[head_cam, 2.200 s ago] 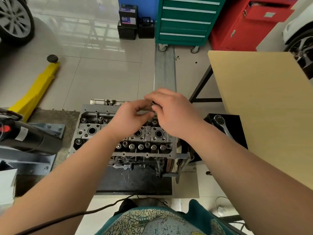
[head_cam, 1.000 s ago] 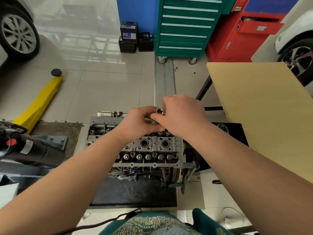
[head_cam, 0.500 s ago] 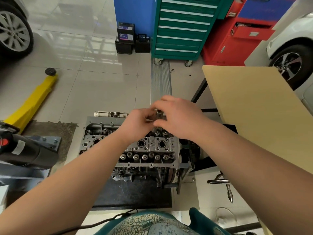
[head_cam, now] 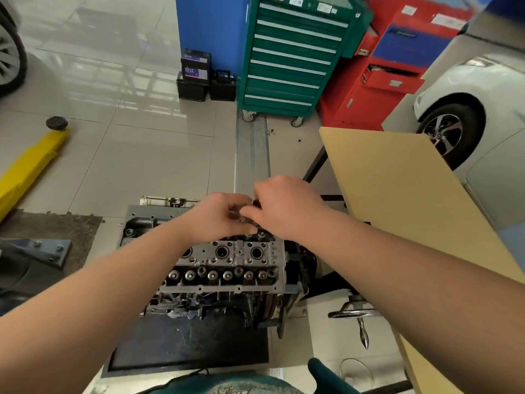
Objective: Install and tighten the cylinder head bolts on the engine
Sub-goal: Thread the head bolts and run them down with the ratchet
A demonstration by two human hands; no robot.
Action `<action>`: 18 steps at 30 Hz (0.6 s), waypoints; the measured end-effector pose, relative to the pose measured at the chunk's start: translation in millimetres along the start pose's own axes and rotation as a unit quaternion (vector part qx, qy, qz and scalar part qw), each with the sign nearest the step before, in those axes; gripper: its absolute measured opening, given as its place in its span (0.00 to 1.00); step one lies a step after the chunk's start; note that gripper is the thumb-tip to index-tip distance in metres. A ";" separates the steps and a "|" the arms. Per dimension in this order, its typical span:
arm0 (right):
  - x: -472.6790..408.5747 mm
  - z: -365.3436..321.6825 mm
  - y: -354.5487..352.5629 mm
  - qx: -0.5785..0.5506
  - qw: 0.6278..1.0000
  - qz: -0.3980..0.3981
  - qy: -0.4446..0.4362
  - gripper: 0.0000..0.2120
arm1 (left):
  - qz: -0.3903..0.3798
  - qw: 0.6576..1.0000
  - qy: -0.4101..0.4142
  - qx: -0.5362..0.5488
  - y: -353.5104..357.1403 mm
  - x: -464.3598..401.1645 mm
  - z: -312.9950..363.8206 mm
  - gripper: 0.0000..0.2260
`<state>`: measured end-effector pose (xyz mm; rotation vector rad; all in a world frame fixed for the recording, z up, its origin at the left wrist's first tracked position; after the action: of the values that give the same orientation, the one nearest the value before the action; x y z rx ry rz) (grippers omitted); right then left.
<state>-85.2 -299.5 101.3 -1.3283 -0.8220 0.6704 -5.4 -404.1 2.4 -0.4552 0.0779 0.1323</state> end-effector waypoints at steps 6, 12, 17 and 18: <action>5.5 -4.7 -1.6 -0.052 0.997 -0.038 -0.052 0.12 | 0.060 0.997 0.008 -0.044 -1.6 -6.5 -11.2 0.09; 0.1 1.3 -2.8 0.049 0.997 -0.020 0.062 0.22 | 0.016 0.999 0.034 -0.011 7.3 -7.9 -4.1 0.13; 8.5 -7.8 -5.7 -0.019 0.998 -0.046 -0.048 0.11 | 0.045 0.998 0.038 -0.024 3.6 -13.2 -7.8 0.15; 8.8 -8.2 -5.7 -0.018 0.997 -0.046 -0.051 0.09 | 0.022 0.999 0.033 -0.030 4.4 -14.4 -9.0 0.13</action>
<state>-73.7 -297.7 107.7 -1.2889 -0.9759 0.6577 -20.6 -405.8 -6.1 -0.5183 0.1495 0.1634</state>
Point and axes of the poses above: each hand's wrist, its own x-axis away from the middle knuckle, its own y-axis out of the palm, z = x × y, the point moved 5 cm from there along -x, towards the middle knuckle, and after that the axes turned 12 degrees about y, right-handed, at the moved point
